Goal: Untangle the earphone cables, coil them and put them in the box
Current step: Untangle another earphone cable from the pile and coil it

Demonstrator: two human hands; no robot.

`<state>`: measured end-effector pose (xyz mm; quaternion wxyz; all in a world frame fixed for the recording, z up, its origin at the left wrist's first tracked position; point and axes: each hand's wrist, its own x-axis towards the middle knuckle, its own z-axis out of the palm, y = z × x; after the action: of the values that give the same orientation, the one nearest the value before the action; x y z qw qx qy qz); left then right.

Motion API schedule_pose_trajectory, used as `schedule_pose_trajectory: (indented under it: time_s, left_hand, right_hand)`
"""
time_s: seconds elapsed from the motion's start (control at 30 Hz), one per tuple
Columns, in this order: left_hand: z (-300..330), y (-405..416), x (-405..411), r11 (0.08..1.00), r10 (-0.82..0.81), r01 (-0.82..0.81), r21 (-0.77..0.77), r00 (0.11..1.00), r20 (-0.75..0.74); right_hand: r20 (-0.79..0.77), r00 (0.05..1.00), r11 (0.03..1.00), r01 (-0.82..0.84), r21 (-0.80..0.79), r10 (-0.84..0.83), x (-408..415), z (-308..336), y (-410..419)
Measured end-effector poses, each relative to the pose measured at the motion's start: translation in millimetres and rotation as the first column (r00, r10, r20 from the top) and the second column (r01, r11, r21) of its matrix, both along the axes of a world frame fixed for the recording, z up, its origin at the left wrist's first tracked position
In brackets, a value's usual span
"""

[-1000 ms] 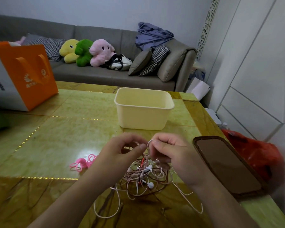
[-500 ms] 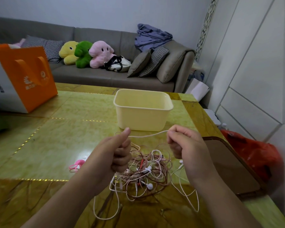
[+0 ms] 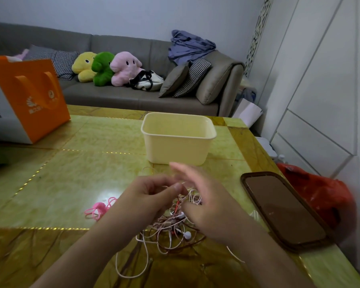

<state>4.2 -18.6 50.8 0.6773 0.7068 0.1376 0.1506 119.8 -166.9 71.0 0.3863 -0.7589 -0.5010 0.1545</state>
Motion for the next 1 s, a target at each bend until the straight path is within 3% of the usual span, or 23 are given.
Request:
schedule_pose_trajectory:
  time_s: [0.17, 0.27, 0.37, 0.47, 0.6, 0.73, 0.83, 1.0]
  left_hand:
    - [2, 5, -5, 1.0, 0.019, -0.019, 0.013, 1.0, -0.016]
    - [6, 12, -11, 0.996, -0.082, 0.079, -0.05, 0.995, -0.064]
    - [10, 14, -14, 0.956, -0.215, 0.205, -0.208, 0.976, -0.029]
    - [10, 11, -13, 0.884, -0.267, 0.28, -0.375, 0.96, 0.089]
    - [10, 1, -13, 0.855, -0.148, 0.235, -0.463, 0.965, 0.217]
    - [8, -2, -8, 0.852, 0.111, 0.004, -0.523, 0.976, 0.189]
    - [6, -4, -6, 0.891, 0.207, -0.114, -0.439, 0.963, 0.171]
    - [-3, -5, -4, 0.978, 0.201, -0.202, 0.045, 0.979, 0.021]
  right_hand:
    - [-0.115, 0.993, 1.0, 0.001, -0.008, -0.001, 9, -4, -2]
    - [-0.198, 0.98, 0.994, 0.023, 0.106, -0.001, 21, 4, -10]
    - [-0.274, 0.952, 0.954, 0.203, 0.222, -0.139, 29, 1, -12]
    - [-0.267, 0.938, 0.94, 0.277, 0.199, -0.22, 29, -8, -8]
    - [-0.21, 0.961, 0.969, 0.212, 0.128, -0.182, 18, -16, -1]
    - [-0.153, 0.983, 0.989, 0.116, 0.091, -0.102, 5, -21, 5]
    - [-0.127, 0.99, 0.996, 0.061, 0.061, -0.053, -1, -23, 8]
    - [-0.044, 0.998, 0.998, 0.055, 0.027, -0.054, -8, -20, 5]
